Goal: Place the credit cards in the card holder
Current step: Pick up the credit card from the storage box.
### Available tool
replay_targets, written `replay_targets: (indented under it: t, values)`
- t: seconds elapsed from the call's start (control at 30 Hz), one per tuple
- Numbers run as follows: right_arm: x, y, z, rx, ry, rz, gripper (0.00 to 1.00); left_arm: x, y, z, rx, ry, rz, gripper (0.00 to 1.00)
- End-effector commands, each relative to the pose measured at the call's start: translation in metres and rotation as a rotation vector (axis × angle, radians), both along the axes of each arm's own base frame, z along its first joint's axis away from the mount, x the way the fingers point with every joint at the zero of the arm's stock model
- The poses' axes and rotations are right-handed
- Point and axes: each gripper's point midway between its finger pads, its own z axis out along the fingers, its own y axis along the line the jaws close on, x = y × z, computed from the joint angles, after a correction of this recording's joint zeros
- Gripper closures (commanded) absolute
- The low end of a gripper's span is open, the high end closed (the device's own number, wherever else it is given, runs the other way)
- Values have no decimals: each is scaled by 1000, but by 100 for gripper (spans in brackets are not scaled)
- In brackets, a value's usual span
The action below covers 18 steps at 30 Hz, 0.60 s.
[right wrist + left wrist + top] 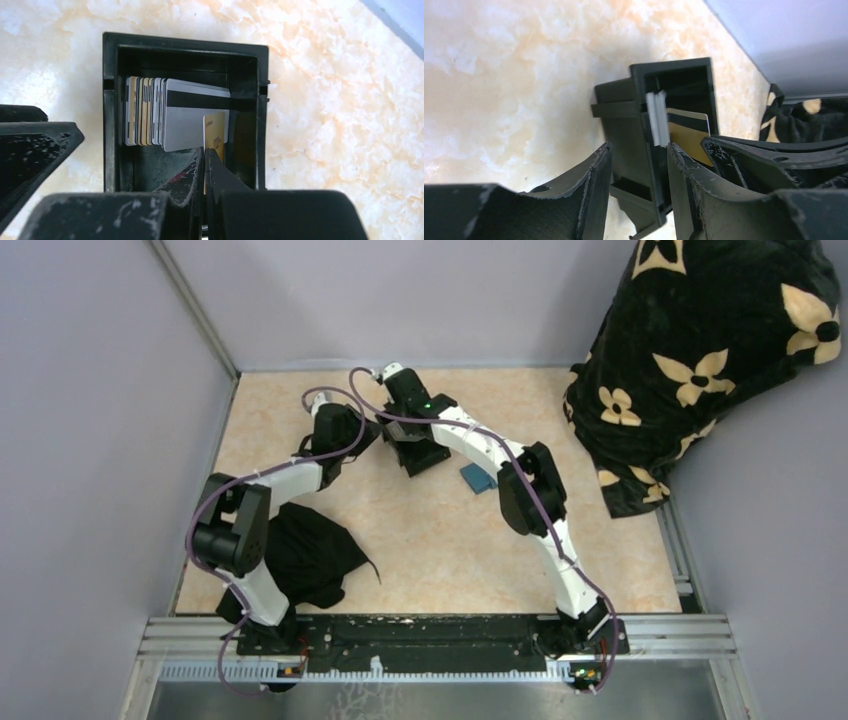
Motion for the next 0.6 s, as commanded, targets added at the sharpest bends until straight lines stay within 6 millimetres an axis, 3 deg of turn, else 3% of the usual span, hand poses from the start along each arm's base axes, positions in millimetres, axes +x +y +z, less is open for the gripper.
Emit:
replay_targets:
  t: [0.0,0.3,0.4,0.57]
  values:
    - [3,0,100,141,-160,-3,100,3,9,48,57,-118,13,48]
    - [-27,-8,147,263,-169,48,100,-15,12,95,79,-225,-35,46]
    - [-45,-19,160,322,-137,70,100,-25,1,115,46,-339,-120,45]
    - [-83,-43,158,391,-19,131,100,-54,-29,147,-10,-562,-382,41]
